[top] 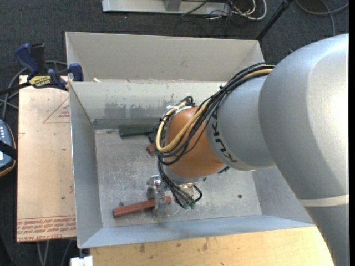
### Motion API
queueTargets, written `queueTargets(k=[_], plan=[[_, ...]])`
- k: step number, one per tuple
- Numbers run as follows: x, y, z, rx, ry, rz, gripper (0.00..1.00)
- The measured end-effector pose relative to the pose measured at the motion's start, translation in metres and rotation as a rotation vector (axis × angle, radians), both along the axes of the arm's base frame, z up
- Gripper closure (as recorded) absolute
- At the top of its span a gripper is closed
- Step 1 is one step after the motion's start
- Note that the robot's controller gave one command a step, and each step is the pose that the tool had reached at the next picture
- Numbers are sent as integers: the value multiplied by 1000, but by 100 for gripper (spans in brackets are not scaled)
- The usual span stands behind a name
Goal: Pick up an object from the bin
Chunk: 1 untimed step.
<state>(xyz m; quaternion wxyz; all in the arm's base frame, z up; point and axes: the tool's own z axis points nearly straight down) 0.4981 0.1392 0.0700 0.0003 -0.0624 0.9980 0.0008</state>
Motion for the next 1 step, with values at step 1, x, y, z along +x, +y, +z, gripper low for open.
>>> queueTargets(k=[1], plan=[[-10, 30, 140, 2, -8, 45, 100]])
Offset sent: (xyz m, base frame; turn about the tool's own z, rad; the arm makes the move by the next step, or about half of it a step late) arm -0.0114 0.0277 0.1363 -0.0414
